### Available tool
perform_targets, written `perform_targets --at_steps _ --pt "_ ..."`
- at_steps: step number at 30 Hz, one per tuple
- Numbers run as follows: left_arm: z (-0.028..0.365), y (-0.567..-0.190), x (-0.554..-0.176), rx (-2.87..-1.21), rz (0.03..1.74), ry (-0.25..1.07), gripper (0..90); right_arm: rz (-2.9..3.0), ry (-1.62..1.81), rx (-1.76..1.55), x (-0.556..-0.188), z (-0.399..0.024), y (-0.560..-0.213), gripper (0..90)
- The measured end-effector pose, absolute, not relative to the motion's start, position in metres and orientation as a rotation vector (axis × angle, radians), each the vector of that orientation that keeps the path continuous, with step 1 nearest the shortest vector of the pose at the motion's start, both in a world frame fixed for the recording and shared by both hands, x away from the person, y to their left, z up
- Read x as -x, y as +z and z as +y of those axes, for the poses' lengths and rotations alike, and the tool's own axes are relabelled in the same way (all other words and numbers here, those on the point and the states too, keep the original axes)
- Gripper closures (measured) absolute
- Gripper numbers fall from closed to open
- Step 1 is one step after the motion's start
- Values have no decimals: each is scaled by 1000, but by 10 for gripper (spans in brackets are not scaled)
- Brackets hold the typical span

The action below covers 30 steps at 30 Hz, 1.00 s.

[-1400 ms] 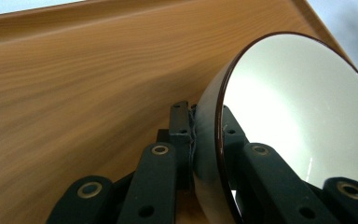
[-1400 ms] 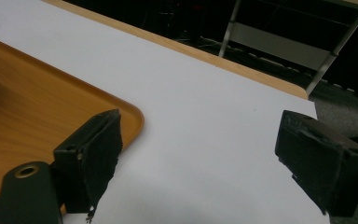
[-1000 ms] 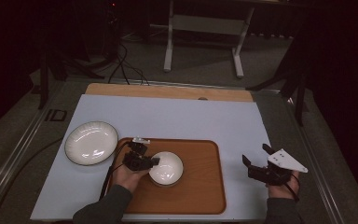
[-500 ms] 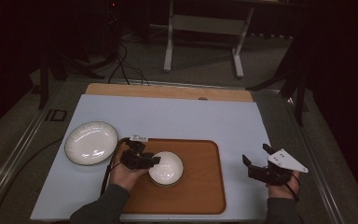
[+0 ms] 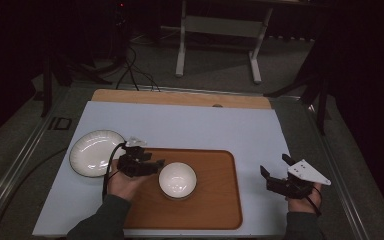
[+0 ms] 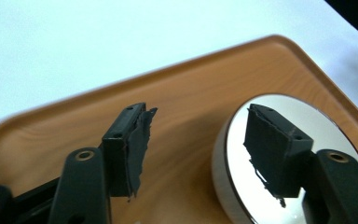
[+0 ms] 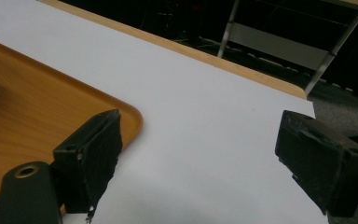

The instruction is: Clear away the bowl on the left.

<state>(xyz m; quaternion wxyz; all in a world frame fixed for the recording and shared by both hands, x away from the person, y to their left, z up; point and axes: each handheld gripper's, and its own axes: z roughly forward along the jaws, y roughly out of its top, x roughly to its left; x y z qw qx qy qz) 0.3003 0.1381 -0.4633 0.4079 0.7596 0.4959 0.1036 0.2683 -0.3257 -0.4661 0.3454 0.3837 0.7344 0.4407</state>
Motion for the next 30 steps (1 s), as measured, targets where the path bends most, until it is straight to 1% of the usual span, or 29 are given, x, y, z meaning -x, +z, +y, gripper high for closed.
perform_targets --at_steps 8,12,14,19,23,28,30 --pt "160 -441 -293 -1890 1228 421 330 1903 1147 -1000 -268 -326 -466 142" --pt "173 -434 -291 -1849 1236 476 303 1900 1147 -1000 -268 -326 -466 142" --pt "182 -431 -289 -1816 1250 526 284 1899 1146 -1002 -268 -326 -466 142" --pt "204 -428 -284 -1768 1277 639 259 1897 1146 -1005 -269 -326 -466 142" --pt "219 -427 -279 -1758 1282 768 239 1893 1146 -1006 -269 -326 -466 141" --pt "240 -429 -274 -1705 1311 843 230 1886 1144 -1016 -269 -326 -466 139" --pt "243 -430 -274 -1700 1327 854 228 1881 1144 -1016 -270 -326 -468 139"
